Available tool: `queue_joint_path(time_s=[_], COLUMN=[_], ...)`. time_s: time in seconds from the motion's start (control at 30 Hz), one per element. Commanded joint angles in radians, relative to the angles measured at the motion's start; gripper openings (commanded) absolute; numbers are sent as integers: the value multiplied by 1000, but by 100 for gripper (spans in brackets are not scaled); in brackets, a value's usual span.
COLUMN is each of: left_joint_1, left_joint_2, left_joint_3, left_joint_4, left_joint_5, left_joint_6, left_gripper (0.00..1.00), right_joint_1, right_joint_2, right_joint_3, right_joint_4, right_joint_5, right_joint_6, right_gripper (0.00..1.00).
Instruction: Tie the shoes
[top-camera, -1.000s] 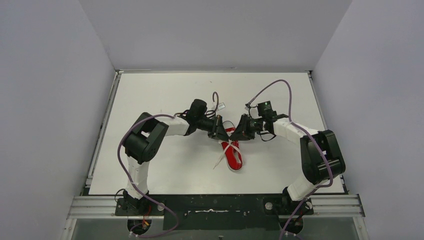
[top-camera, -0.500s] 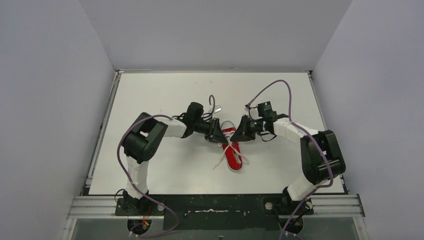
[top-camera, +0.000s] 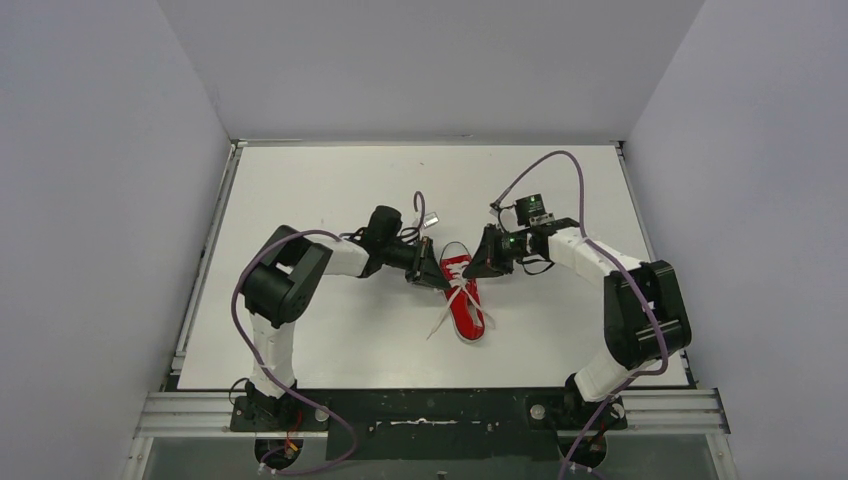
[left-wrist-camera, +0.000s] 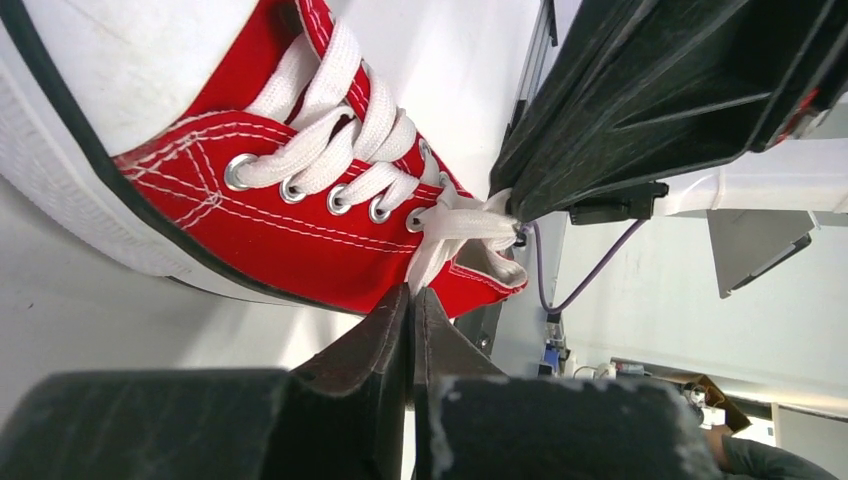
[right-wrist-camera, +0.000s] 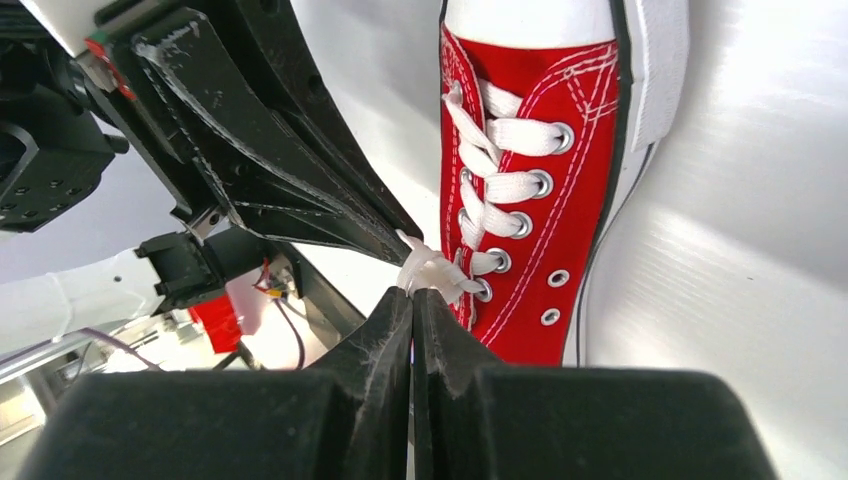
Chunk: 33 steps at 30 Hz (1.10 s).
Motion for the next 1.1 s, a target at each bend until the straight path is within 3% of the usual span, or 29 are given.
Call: queue_joint_path(time_s=[0.0,0.17,0.57,0.87,1.07], left_joint_1=[-3,-8,-11,-8,-10], left_joint_2=[-69,-110,-157,-141,-133], left_joint_3=[-1,-22,-59,-59,-86], left_joint_4=[-7,-29,-128,-258,-263], left_joint_5=[24,23,11,-17,-33], left_joint_6=[33,34,40,83,87], left_gripper=[0,0,0,0,0], right_joint_1=[-9,-8,-10,-27,-67], right_joint_2=[-74,-78,-122,-147,-132], right_joint_3=[115,160,188,43,-47], right_joint_4=[-169,-252,-145,-44,28], right_joint_5=[89,210,473,612,629], right_joint_6=[-135,-207,-59,21,53], right_gripper=[0,0,0,0,0])
